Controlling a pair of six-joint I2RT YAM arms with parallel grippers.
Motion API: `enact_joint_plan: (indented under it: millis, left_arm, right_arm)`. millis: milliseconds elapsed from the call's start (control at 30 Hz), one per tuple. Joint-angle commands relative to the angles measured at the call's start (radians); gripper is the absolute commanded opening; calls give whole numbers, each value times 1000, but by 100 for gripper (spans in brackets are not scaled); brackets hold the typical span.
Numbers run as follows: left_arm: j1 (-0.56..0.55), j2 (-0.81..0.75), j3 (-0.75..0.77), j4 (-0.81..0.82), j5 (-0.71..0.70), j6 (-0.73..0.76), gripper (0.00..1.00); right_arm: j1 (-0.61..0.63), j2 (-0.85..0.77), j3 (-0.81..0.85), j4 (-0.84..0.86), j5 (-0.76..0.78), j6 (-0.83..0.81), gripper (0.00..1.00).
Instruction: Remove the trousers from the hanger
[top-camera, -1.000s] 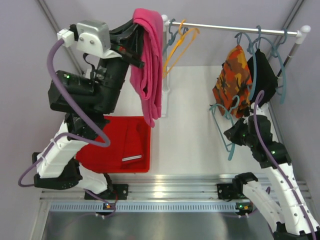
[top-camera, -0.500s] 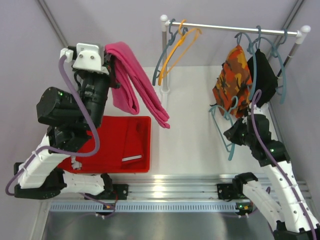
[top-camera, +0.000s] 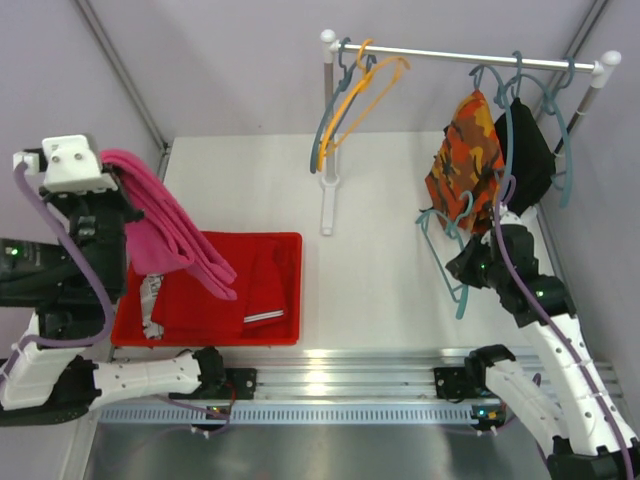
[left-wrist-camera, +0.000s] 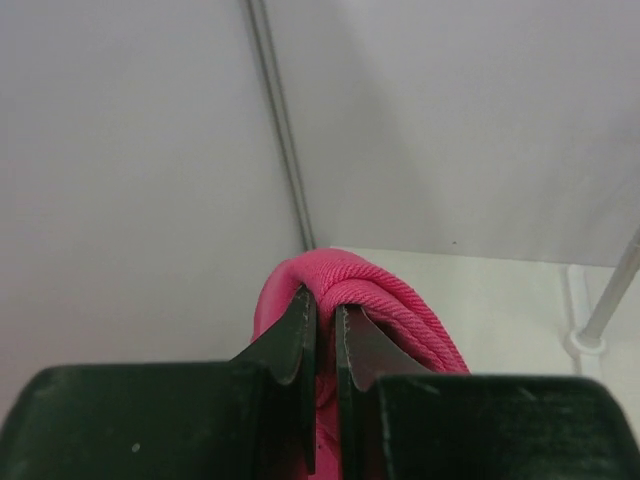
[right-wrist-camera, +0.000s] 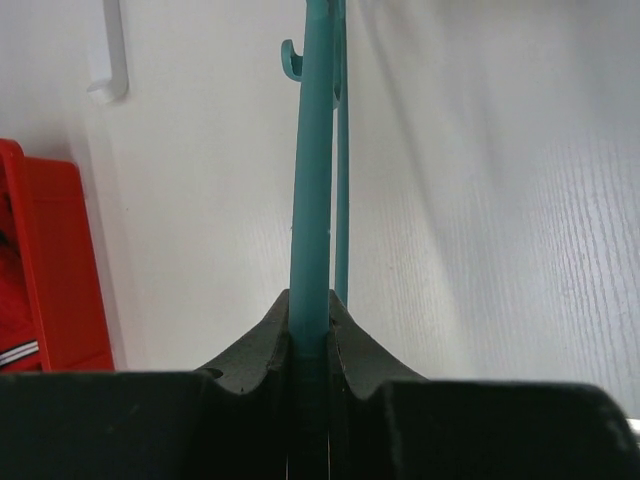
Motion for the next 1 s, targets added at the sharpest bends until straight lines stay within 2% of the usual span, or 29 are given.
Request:
enact_joint_plan:
  millis: [0, 33, 300, 400, 500, 567, 967]
  left_arm:
    - [0, -48, -59, 150, -85, 157, 0]
    - [0, -70, -109, 156, -136, 212, 0]
    - [0, -108, -208, 141, -278, 236, 0]
    - [0, -140, -243, 57, -318, 182, 0]
    - [0, -168, -263, -92, -338, 58, 0]
    - [0, -177, -286, -104, -364, 44, 0]
    - [0, -257, -243, -175, -405, 51, 0]
  right_arm:
    - [-12, 4, 11, 34, 8, -28, 0]
    - [-14, 6, 0, 49, 37, -33, 0]
    - [-12, 26, 5, 68, 40, -48, 0]
    - [-12, 24, -1, 66, 43, -59, 0]
    - [-14, 14, -16, 67, 42, -62, 0]
    - [-12, 10, -23, 67, 38, -65, 0]
    - [-14, -6, -33, 52, 57, -64, 0]
